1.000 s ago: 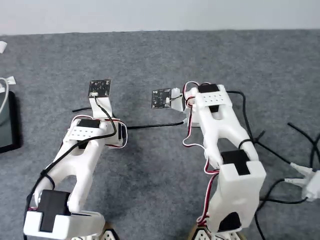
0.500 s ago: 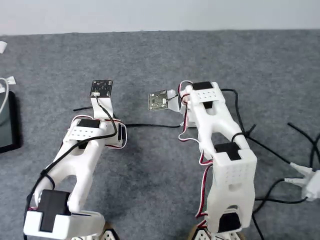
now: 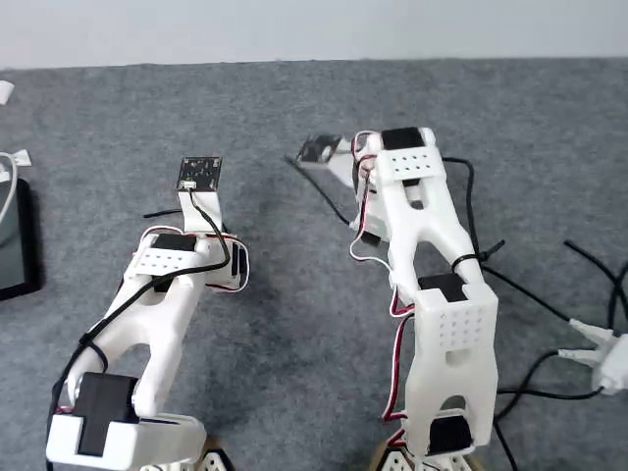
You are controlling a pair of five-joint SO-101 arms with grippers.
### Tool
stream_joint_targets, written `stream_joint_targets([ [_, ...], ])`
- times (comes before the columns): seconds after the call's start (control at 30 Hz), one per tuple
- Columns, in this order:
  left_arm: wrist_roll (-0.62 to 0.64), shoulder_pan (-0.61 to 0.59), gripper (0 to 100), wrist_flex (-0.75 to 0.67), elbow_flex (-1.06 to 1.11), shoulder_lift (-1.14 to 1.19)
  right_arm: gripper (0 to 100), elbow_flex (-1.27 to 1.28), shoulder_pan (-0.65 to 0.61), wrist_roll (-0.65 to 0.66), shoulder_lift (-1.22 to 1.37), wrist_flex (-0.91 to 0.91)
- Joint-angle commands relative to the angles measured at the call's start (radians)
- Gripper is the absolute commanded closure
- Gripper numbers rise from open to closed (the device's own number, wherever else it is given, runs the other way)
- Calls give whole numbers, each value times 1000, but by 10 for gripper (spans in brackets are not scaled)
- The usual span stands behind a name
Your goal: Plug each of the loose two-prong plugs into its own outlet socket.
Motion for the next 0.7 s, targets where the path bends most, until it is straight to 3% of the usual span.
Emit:
stream_joint_targets([
  [0.0,-11,-23,988,37,38,2,990,-78,8,-361,-19,177],
  [0.17,-11,-23,988,38,39,2,987,-14,15,-537,-2,199],
  [0.3,-11,-21,988,38,39,2,951,6,16,-480,42,145],
  [0.5,-11,-21,988,38,39,2,738,6,13,-410,94,90],
  [0.67,-11,-21,988,38,39,2,729,-58,19,-394,62,124],
])
